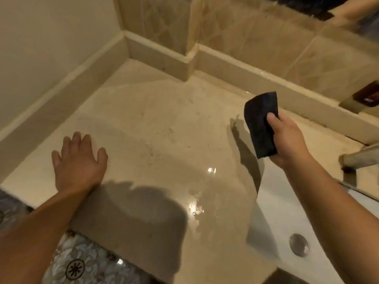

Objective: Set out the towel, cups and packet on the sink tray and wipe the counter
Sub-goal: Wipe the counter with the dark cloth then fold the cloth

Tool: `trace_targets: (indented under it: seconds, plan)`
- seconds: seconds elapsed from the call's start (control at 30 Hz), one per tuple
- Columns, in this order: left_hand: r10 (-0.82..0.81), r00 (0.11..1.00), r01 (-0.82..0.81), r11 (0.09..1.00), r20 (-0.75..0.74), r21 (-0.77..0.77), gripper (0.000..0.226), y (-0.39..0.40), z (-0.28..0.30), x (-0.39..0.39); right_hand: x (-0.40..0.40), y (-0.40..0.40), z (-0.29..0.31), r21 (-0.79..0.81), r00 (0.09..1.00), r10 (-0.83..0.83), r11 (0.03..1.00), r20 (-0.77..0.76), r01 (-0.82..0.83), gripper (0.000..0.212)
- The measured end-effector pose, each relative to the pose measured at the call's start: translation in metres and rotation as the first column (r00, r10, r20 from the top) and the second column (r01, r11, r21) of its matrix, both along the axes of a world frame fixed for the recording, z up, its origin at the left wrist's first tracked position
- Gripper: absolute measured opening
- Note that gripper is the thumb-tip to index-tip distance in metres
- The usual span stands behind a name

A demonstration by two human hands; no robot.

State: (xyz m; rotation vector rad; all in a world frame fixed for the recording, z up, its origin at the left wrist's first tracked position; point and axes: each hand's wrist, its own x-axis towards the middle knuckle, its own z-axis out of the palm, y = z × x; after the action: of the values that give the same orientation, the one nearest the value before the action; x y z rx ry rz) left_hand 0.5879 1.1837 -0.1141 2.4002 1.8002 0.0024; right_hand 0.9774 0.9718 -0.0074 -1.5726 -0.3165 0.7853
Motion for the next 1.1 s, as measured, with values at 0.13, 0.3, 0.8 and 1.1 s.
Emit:
trace_targets:
  seconds: [0.13, 0.3, 0.8, 1.1]
  plan:
    - [0.011, 1.0, -0.012, 1.0, -0.025, -0.024, 0.062, -0.004, 0.008, 0.007, 0.081, 0.054, -0.043, -0.462, 0.732, 0.345, 0.886, 0.588, -0.046, 0.034]
    - [0.046, 0.999, -0.047, 0.998, -0.022, -0.046, 0.057, -0.005, 0.014, 0.013, 0.105, 0.086, -0.097, -0.698, 0.187, 0.699, 0.711, 0.69, -0.085, 0.047]
    - [-0.012, 1.0, 0.011, 1.0, 0.022, 0.002, 0.072, -0.002, -0.007, 0.0, -0.227, -0.141, -0.08, -0.592, -0.025, 0.692, 0.597, 0.721, -0.541, 0.042]
    - [-0.024, 1.0, 0.025, 0.999, 0.021, -0.03, 0.073, -0.001, -0.007, -0.003, -0.301, -0.182, -0.06, -0.201, 0.815, 0.579, 0.8, 0.011, -0.566, 0.042]
